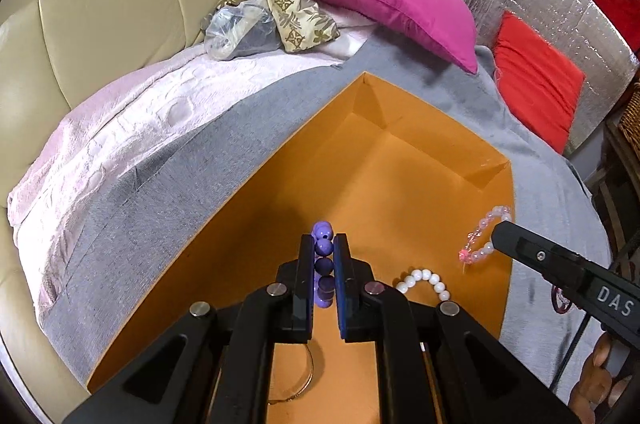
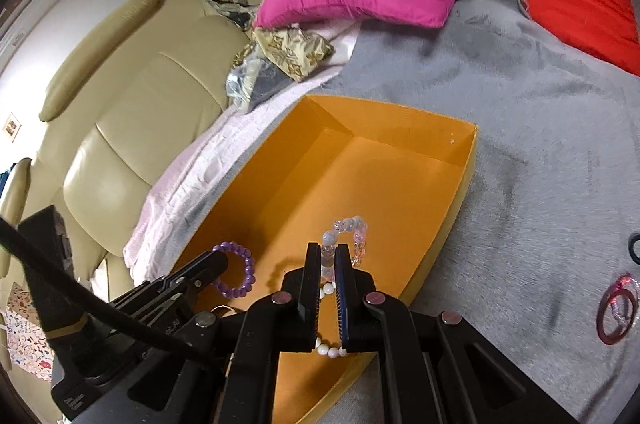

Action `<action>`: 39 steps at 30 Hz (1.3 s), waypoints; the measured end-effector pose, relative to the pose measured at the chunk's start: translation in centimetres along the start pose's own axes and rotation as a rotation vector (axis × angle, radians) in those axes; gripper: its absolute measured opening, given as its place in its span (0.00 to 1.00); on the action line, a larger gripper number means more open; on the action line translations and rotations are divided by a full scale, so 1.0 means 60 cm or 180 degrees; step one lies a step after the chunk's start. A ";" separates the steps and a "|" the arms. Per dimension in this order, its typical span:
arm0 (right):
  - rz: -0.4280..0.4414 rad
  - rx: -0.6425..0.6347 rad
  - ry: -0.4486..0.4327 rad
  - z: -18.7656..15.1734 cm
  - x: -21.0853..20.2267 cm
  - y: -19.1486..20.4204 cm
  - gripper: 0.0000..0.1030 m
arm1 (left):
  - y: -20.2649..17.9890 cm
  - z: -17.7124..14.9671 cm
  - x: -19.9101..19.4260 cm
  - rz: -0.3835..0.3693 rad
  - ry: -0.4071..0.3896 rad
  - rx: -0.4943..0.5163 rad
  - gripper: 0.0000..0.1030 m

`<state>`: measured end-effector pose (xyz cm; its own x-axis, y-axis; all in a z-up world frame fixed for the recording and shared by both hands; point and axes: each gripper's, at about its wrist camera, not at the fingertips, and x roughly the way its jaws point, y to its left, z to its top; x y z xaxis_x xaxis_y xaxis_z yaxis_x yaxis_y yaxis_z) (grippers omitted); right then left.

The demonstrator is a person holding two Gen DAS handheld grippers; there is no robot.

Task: Organize jewelry
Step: 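Carry the purple and pink bead bracelets over the orange box with both tools, then lower and open the left tool on the purple bracelet while the right tool releases the pink bracelet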

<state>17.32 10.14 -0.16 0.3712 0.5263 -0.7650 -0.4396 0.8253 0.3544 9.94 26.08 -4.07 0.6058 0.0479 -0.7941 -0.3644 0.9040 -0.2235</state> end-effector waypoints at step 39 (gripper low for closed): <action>-0.0271 -0.0022 0.0212 0.024 0.080 -0.002 0.08 | 0.009 0.023 0.027 0.0080 0.0098 0.0009 0.09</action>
<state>20.32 12.84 -3.11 0.3525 0.4393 -0.8263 -0.4146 0.8649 0.2830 11.69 27.23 -4.72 0.5745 0.0576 -0.8165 -0.3772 0.9039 -0.2017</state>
